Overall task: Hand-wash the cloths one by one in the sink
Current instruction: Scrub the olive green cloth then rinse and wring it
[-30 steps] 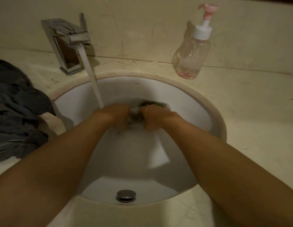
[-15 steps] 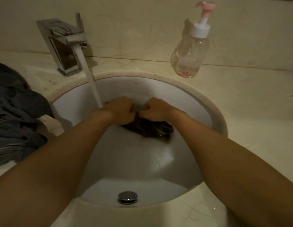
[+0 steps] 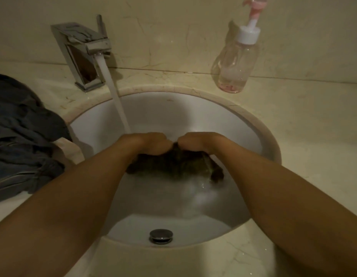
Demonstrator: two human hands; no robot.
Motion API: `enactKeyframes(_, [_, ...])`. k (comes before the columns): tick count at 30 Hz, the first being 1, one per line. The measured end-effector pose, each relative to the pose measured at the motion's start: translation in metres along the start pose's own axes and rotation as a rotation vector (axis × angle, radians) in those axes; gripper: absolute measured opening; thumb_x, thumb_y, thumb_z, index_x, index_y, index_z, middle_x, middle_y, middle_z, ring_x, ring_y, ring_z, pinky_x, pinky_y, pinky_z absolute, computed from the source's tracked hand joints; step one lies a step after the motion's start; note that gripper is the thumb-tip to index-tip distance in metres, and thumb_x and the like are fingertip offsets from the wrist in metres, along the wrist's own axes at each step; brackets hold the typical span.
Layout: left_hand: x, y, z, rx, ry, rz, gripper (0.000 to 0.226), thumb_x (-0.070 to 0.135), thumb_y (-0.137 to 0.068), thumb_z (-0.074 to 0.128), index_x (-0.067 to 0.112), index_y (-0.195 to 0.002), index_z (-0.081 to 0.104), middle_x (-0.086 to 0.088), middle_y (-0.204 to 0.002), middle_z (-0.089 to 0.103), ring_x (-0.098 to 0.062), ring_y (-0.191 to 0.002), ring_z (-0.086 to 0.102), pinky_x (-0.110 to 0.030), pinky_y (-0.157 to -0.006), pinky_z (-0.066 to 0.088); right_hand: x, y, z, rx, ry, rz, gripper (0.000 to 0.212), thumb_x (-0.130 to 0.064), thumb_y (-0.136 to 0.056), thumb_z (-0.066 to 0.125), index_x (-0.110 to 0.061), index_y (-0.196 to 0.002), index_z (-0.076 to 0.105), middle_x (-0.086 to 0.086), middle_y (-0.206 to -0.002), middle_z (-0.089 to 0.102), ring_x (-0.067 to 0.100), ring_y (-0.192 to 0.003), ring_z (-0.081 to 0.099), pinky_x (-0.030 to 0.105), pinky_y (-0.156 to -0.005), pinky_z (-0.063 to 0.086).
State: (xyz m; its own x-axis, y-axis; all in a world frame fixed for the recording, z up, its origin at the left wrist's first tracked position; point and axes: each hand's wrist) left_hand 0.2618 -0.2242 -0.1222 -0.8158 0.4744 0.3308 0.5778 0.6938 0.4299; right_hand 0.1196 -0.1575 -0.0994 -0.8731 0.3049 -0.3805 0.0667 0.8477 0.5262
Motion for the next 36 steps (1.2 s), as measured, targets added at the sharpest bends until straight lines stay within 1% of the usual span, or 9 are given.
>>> enactKeyframes(4, [-0.009, 0.002, -0.011, 0.196, -0.117, 0.029, 0.025, 0.026, -0.088, 0.066, 0.014, -0.109, 0.058, -0.006, -0.114, 0.057, -0.025, -0.100, 0.056, -0.039, -0.090, 0.051, 0.014, -0.011, -0.006, 0.227, 0.162, 0.020, 0.029, -0.036, -0.091, 0.070, -0.016, -0.109, 0.060, 0.004, -0.104, 0.056, 0.026, -0.095, 0.059, 0.037, -0.084, 0.053])
enactKeyframes(7, [-0.008, 0.005, -0.015, 0.337, -0.101, 0.084, 0.024, 0.021, -0.084, 0.070, 0.016, -0.104, 0.058, -0.004, -0.109, 0.057, -0.025, -0.099, 0.056, -0.037, -0.088, 0.050, 0.007, -0.008, -0.010, 0.314, 0.084, -0.152, 0.028, -0.044, -0.089, 0.072, -0.018, -0.097, 0.066, 0.002, -0.100, 0.065, 0.025, -0.094, 0.064, 0.035, -0.081, 0.052])
enactKeyframes(11, [-0.006, 0.003, -0.003, 0.103, -0.082, 0.052, 0.040, 0.047, -0.082, 0.066, 0.028, -0.118, 0.061, 0.000, -0.121, 0.063, -0.023, -0.104, 0.061, -0.040, -0.092, 0.052, 0.007, -0.008, 0.002, 0.016, 0.227, -0.106, 0.048, -0.036, -0.082, 0.078, -0.022, -0.126, 0.066, 0.000, -0.118, 0.065, 0.022, -0.106, 0.063, 0.032, -0.083, 0.050])
enactKeyframes(16, [-0.005, 0.006, -0.004, 0.068, -0.313, 0.026, 0.059, 0.043, -0.088, 0.067, 0.023, -0.141, 0.050, -0.009, -0.143, 0.053, -0.030, -0.127, 0.053, -0.041, -0.106, 0.045, 0.001, -0.007, 0.009, 0.169, 0.459, -0.040, 0.055, -0.031, -0.091, 0.070, -0.021, -0.142, 0.053, 0.007, -0.148, 0.050, 0.033, -0.137, 0.048, 0.054, -0.113, 0.039])
enactKeyframes(20, [0.003, 0.005, -0.006, 0.007, -0.132, -0.030, 0.038, 0.027, -0.102, 0.043, 0.015, -0.134, 0.057, -0.013, -0.137, 0.058, -0.031, -0.118, 0.058, -0.039, -0.104, 0.046, -0.009, -0.001, 0.009, 0.159, 0.106, -0.032, 0.025, -0.032, -0.101, 0.055, -0.012, -0.114, 0.062, 0.007, -0.114, 0.064, 0.027, -0.096, 0.062, 0.037, -0.084, 0.047])
enactKeyframes(25, [-0.008, 0.002, -0.007, 0.095, -0.125, -0.040, 0.042, 0.033, -0.094, 0.056, 0.016, -0.132, 0.053, -0.009, -0.132, 0.056, -0.025, -0.104, 0.055, -0.038, -0.089, 0.047, 0.002, -0.005, -0.001, 0.298, 0.091, 0.018, 0.045, -0.033, -0.096, 0.064, -0.012, -0.134, 0.053, 0.010, -0.129, 0.058, 0.029, -0.107, 0.056, 0.038, -0.092, 0.048])
enactKeyframes(28, [-0.008, 0.006, -0.012, 0.332, -0.144, 0.054, 0.031, 0.027, -0.090, 0.069, 0.016, -0.115, 0.054, -0.005, -0.114, 0.054, -0.027, -0.103, 0.056, -0.037, -0.081, 0.046, 0.010, -0.009, -0.010, 0.440, 0.088, -0.062, 0.032, -0.031, -0.092, 0.069, -0.013, -0.117, 0.063, 0.009, -0.117, 0.064, 0.030, -0.108, 0.063, 0.045, -0.093, 0.054])
enactKeyframes(31, [-0.004, 0.003, -0.012, 0.217, -0.098, 0.118, 0.013, 0.032, -0.092, 0.064, 0.022, -0.094, 0.056, 0.000, -0.099, 0.057, -0.023, -0.092, 0.057, -0.033, -0.077, 0.043, 0.010, -0.006, -0.012, 0.088, 0.000, -0.089, 0.019, -0.033, -0.091, 0.069, -0.014, -0.094, 0.070, 0.006, -0.094, 0.072, 0.023, -0.085, 0.070, 0.037, -0.079, 0.058])
enactKeyframes(36, [-0.007, 0.008, -0.005, -0.084, -0.138, 0.062, 0.069, 0.069, -0.079, 0.058, 0.037, -0.140, 0.048, 0.003, -0.133, 0.056, -0.025, -0.117, 0.057, -0.042, -0.101, 0.049, 0.017, -0.006, -0.007, -0.058, 0.304, -0.053, 0.074, -0.054, -0.078, 0.074, -0.029, -0.143, 0.049, 0.002, -0.128, 0.062, 0.025, -0.108, 0.063, 0.044, -0.096, 0.056])
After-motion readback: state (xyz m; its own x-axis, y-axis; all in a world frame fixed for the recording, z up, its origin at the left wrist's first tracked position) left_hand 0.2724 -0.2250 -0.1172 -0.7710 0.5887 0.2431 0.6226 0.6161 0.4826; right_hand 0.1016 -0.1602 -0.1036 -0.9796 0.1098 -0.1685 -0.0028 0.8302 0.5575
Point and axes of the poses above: each hand's wrist, its own y-axis away from the middle knuckle, its own z-axis out of the palm, x = y × z
